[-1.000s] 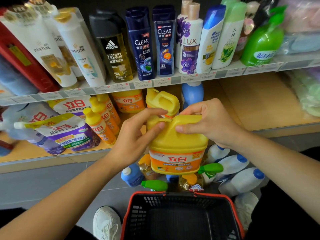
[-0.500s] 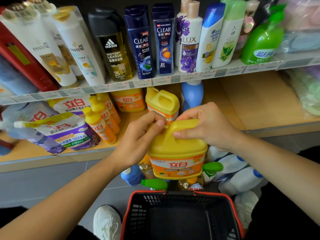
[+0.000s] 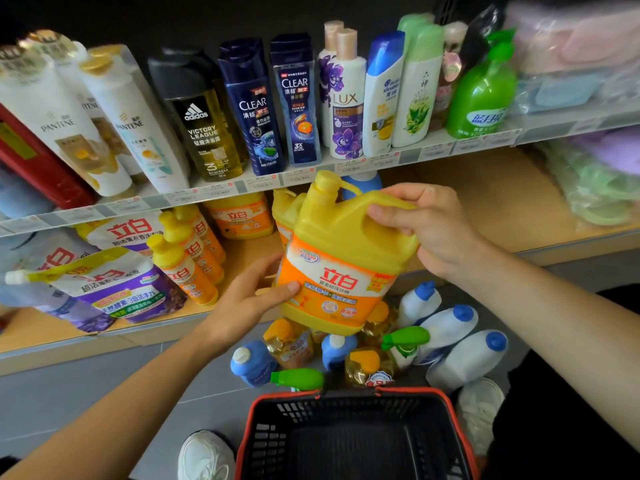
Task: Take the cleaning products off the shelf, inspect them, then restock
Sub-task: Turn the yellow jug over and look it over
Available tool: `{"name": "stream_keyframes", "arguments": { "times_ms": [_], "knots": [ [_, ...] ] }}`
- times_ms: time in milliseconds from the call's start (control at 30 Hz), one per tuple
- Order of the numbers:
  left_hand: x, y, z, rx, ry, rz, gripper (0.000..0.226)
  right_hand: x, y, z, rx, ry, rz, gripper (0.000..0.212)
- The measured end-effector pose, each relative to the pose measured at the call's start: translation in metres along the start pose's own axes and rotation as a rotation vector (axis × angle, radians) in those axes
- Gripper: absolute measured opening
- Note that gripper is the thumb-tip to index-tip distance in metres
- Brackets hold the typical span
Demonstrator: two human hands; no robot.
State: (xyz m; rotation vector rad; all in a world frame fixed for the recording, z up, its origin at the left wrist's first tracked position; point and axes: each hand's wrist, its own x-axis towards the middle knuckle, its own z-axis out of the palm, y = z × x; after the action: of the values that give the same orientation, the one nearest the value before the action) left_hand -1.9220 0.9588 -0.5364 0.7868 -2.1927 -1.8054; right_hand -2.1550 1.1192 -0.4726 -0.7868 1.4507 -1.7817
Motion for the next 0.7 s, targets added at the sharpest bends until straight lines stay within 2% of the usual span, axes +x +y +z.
{"name": "stream_keyframes", "arguments": {
  "times_ms": [67, 133, 200, 233, 300, 433, 500, 567, 700],
  "knots": [
    [0.001, -0.002, 0.001, -0.112, 0.001, -0.079, 0.066, 0.001, -0.002, -0.002, 0.050, 0.045, 0.018, 0.032],
    [0.000, -0.006, 0.006, -0.256, -0.016, -0.152, 0.062, 0.004, -0.002, -0.007, 0.106, 0.111, 0.051, 0.036],
    [-0.002, -0.008, 0.012, -0.366, -0.046, -0.193, 0.068, 0.006, -0.001, -0.009, 0.175, 0.149, 0.084, 0.019],
    [-0.002, -0.008, 0.014, -0.413, -0.066, -0.193, 0.076, 0.007, -0.001, -0.010, 0.214, 0.156, 0.094, 0.012],
    [-0.003, -0.007, 0.017, -0.533, -0.108, -0.145, 0.087, 0.009, 0.002, -0.012, 0.266, 0.150, 0.098, 0.025],
    [-0.004, 0.003, 0.020, -0.730, -0.088, -0.022, 0.090, 0.012, 0.009, -0.015, 0.249, 0.136, 0.096, 0.024],
    [-0.005, 0.007, 0.020, -0.744, -0.035, 0.005, 0.094, 0.011, 0.013, -0.013, 0.268, 0.105, 0.113, 0.015],
    [-0.006, 0.011, 0.019, -0.716, 0.017, 0.031, 0.097, 0.009, 0.018, -0.011, 0.271, 0.083, 0.149, 0.025],
    [-0.010, 0.016, 0.010, -0.459, 0.174, 0.115, 0.101, 0.007, 0.027, -0.007, 0.089, 0.138, 0.282, 0.031]
  ]
}}
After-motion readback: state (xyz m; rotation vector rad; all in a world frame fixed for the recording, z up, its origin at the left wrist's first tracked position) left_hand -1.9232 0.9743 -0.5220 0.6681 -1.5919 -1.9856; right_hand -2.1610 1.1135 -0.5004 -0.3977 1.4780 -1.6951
